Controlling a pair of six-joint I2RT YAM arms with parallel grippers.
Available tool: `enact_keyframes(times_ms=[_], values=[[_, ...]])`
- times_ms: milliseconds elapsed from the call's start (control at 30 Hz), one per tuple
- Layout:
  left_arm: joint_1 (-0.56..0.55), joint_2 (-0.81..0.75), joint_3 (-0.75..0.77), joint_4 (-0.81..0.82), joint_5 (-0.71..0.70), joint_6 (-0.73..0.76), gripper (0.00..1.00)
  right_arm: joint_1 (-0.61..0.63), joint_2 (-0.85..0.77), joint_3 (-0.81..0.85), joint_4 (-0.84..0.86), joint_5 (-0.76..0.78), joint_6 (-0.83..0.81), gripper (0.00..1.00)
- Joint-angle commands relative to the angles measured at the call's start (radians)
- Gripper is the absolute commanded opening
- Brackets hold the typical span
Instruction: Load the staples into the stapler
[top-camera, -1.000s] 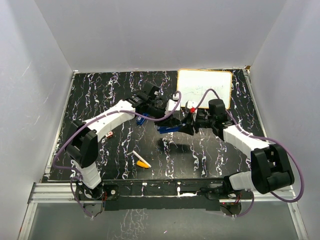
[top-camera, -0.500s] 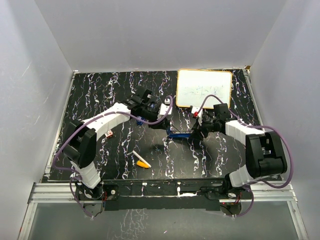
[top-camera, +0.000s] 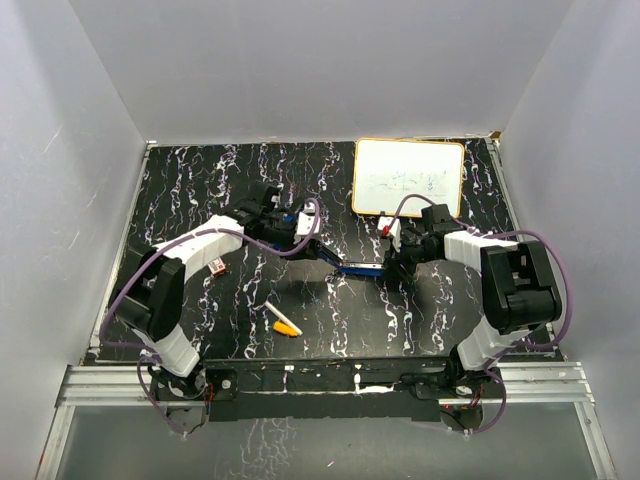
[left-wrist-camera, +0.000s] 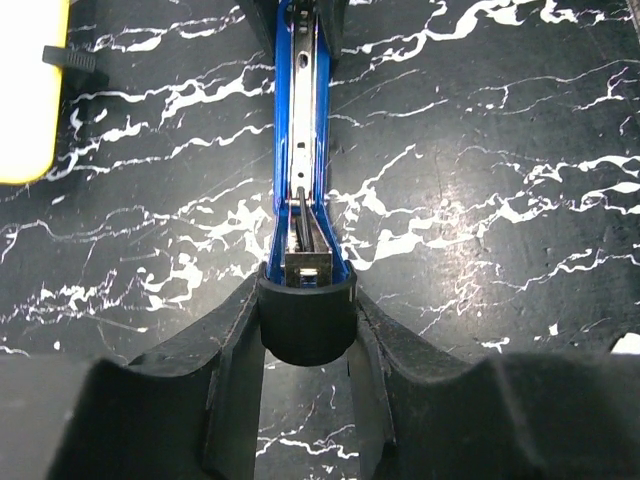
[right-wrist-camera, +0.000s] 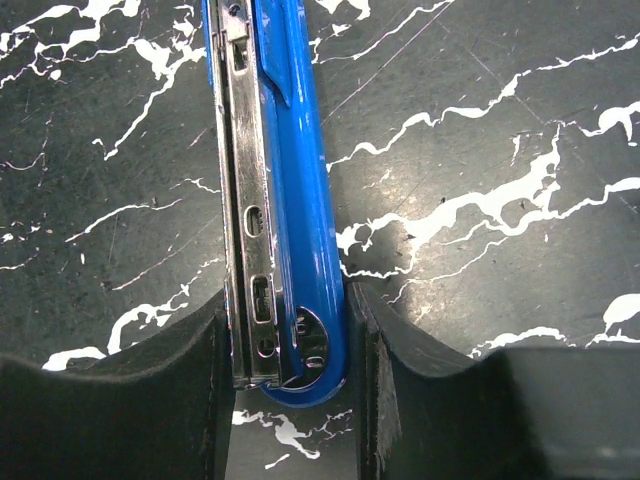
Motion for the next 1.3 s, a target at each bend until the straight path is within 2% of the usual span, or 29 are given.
enact_keyframes(times_ms=[0, 267, 533, 833, 1067, 1267], values=[[0.076, -0.061, -0.054, -0.054, 0.009, -0.043, 0.00, -0.032, 0.060, 0.015, -0.020, 0.288, -0.107, 0.08], [0.133, 0.015, -0.102, -0.055, -0.005, -0.027, 0.00, -0.032, 0.158, 0.048, -0.020, 0.349, -0.109, 0.15], [0.161, 0.117, -0.048, -0.151, -0.061, 0.071, 0.21, -0.038, 0.195, 0.043, -0.025, 0.389, -0.112, 0.24], [0.167, 0.169, -0.008, -0.178, -0.084, 0.070, 0.48, -0.072, 0.178, 0.034, -0.103, 0.384, -0.158, 0.27], [0.167, 0.183, -0.016, -0.151, -0.106, 0.054, 0.55, -0.106, 0.145, 0.000, -0.136, 0.376, -0.192, 0.27], [0.167, 0.155, 0.009, -0.167, -0.136, 0.025, 0.60, -0.106, 0.130, -0.007, -0.161, 0.360, -0.158, 0.27]])
